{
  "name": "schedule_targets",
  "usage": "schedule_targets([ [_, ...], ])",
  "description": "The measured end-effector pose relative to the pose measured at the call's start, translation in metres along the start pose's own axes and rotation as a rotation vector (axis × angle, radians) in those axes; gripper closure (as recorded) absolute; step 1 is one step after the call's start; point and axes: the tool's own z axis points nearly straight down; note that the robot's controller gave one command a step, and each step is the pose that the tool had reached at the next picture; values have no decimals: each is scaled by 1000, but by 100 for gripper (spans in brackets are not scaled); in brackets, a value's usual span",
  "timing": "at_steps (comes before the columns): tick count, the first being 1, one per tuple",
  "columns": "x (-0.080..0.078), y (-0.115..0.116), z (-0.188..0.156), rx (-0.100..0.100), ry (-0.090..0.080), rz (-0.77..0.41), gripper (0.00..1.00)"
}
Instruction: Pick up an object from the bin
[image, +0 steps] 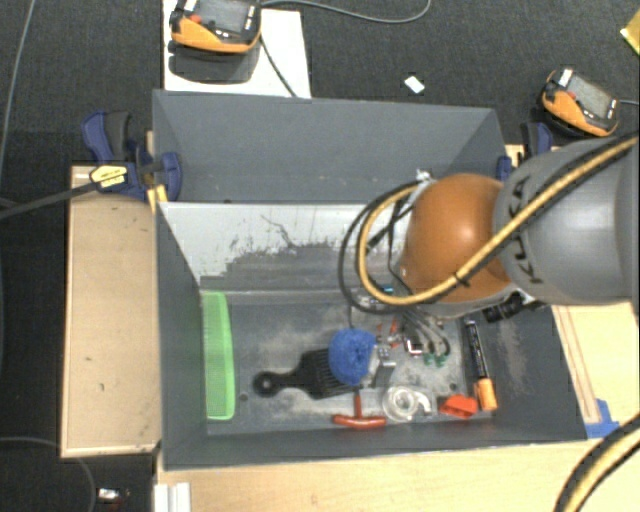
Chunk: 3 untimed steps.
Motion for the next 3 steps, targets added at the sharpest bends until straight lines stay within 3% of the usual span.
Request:
schedule_targets([
  [1, 2, 89, 27, -4, 0, -21, 0],
  [2, 4, 111, 34, 1, -5, 84, 0],
  [3, 11, 89, 35, 1, -1, 171, 0],
])
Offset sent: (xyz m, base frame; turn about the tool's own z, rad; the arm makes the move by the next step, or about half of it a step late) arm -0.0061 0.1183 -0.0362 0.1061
